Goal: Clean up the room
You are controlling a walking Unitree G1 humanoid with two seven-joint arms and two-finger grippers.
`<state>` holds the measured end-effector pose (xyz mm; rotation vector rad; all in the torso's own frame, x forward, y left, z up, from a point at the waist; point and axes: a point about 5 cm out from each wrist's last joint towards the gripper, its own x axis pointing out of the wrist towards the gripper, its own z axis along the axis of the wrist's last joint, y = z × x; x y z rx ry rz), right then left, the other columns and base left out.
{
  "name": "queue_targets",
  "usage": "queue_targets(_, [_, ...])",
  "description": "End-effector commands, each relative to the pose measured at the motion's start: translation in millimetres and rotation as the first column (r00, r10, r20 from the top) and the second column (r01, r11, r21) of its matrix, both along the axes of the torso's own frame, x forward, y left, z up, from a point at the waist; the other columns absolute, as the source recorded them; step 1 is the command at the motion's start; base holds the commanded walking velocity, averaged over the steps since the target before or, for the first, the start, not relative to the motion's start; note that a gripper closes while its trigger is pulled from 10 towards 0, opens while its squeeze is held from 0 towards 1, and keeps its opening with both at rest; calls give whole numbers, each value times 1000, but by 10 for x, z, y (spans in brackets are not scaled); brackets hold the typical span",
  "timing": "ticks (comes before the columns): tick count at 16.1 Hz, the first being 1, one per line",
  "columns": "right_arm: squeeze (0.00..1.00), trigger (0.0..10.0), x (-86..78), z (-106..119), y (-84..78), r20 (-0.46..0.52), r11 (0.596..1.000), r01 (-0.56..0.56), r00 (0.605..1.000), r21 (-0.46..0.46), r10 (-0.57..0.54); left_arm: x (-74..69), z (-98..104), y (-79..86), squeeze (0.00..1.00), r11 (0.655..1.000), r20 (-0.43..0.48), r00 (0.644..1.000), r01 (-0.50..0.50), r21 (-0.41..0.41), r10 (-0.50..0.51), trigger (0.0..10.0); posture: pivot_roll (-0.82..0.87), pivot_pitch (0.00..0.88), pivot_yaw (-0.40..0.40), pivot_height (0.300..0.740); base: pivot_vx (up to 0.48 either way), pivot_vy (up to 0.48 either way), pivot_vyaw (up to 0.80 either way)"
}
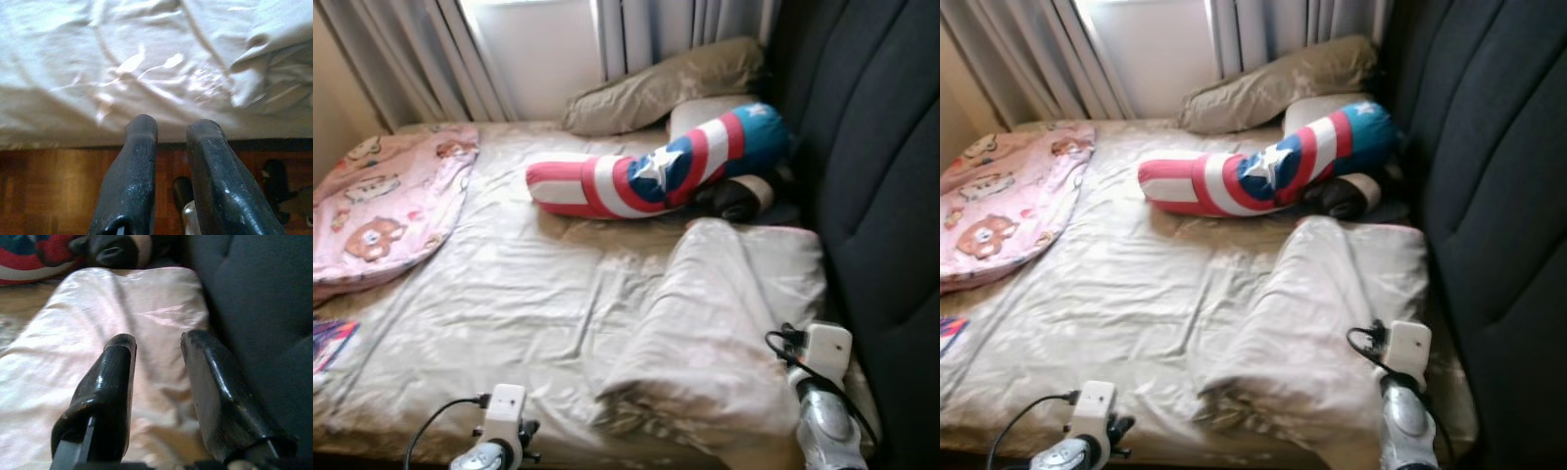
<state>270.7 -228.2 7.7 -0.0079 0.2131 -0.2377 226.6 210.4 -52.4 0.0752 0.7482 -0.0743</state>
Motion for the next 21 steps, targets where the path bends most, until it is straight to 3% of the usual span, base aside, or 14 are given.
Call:
queue_targets(1, [0,10000,21,3,71,7,1000,-12,1000,12,12,-63,-22,89,0,1000,-18,1000,-11,23,11,10000,-111,0,31,740,0,0,0])
queue_targets(12, [0,10000,56,40,41,-7,996,-77,997,-42,77,-69,-28,94,0,999,-19,999,-32,29,33,10000,-117,0,1,740,0,0,0])
queue_targets(21, [0,10000,126,78,93,2,997,-80,997,-17,80,-26,7,115,0,999,-3,1000,-27,33,27,10000,-113,0,13,740,0,0,0])
